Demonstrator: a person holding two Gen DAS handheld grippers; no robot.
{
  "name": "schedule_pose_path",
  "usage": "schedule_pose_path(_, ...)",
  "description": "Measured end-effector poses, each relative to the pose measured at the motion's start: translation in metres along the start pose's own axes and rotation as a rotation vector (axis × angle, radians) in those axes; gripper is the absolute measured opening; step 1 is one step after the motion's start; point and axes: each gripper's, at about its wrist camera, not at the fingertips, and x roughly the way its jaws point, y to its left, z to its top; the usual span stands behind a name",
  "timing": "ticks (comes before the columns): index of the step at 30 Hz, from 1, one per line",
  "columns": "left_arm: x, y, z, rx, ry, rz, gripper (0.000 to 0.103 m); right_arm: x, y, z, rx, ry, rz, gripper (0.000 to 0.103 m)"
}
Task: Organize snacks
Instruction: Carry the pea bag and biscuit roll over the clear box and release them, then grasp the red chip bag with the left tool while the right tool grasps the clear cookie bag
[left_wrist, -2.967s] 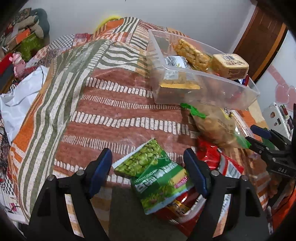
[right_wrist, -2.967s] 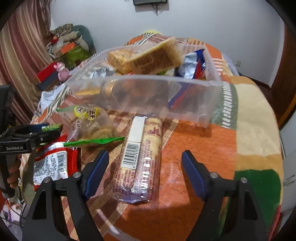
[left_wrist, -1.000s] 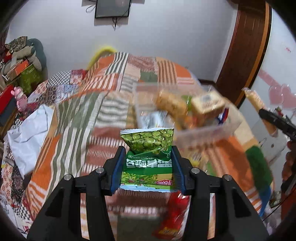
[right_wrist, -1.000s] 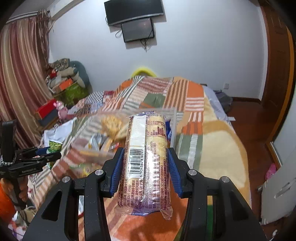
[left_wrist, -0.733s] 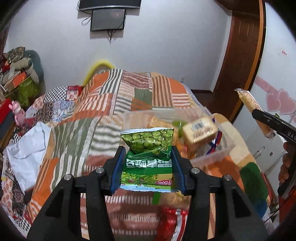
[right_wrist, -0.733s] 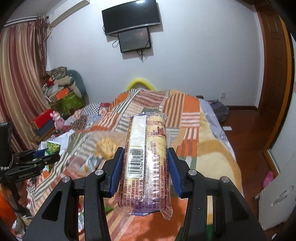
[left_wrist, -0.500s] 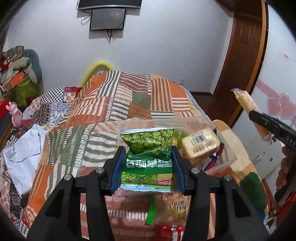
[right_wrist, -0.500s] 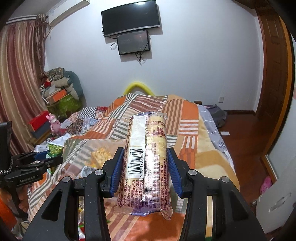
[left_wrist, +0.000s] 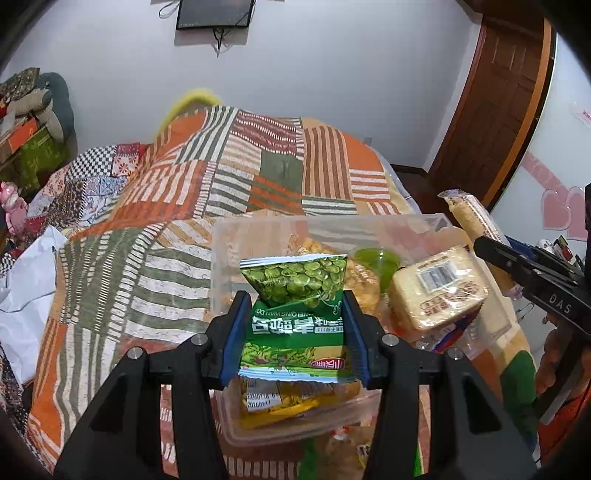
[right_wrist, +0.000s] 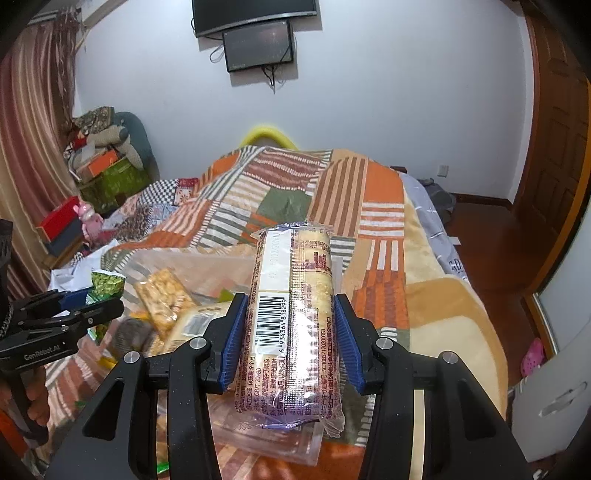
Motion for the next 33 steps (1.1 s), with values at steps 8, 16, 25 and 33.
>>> schedule_pose_path(8,0.011,0.002,-0.003,-0.007,0.001,0.039,0.049,0.006,0.0,0.0,0.009,0.019,-0.002,0.043)
schedule_pose_path(16,-0.002,-0.006,-0.004,0.011,-0.005,0.041,0.055,-0.012,0.007,0.0,-0.033,-0.013,-0.015,0.056)
schedule_pose_path(25,-0.05,-0.018,-0.012,0.031,-0.054,0.015,0.063,-0.046,0.03,-0.012,-0.071,-0.054,0.052,0.061)
schedule_pose_path(33,-0.098,-0.018,-0.036,0.038,-0.079,0.019,0.074,-0.06,0.053,-0.034,-0.11,-0.046,0.133,0.066)
